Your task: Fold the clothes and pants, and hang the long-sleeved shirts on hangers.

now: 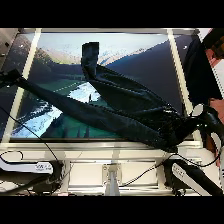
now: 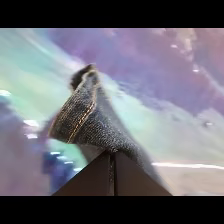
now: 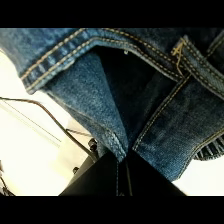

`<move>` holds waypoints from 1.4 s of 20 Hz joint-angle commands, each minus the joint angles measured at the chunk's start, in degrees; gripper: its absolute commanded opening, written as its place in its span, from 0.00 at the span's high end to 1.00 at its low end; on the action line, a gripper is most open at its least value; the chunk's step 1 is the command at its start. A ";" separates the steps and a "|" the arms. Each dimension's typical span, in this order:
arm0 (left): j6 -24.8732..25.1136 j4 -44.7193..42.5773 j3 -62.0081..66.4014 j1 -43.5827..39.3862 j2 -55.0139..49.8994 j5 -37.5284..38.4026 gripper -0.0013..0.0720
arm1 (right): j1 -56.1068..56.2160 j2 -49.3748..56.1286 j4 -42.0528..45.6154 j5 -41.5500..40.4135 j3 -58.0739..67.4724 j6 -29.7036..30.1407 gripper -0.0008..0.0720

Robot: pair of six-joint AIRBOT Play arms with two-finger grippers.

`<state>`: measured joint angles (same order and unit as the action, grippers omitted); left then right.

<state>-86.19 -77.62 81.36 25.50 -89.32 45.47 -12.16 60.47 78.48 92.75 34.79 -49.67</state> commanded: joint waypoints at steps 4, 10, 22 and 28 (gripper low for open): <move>0.04 6.36 -0.02 -9.70 -8.74 -4.61 0.96 | 0.07 0.00 -0.94 -1.49 -0.02 -0.68 0.92; 14.12 6.12 -0.02 -19.28 -10.54 -10.34 0.12 | 0.04 0.00 -0.92 -2.14 -0.02 -0.74 0.92; 7.37 8.87 -0.04 2.97 -6.38 7.32 0.20 | 0.04 0.00 -1.22 -3.32 -0.02 -0.76 0.92; 7.34 25.70 -0.04 9.92 -11.80 8.72 0.18 | 0.04 0.00 -4.11 -5.40 -0.02 -0.76 0.92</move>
<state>-78.61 -59.44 81.32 32.80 -98.76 52.62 -12.16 60.49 75.83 88.18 34.79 -50.43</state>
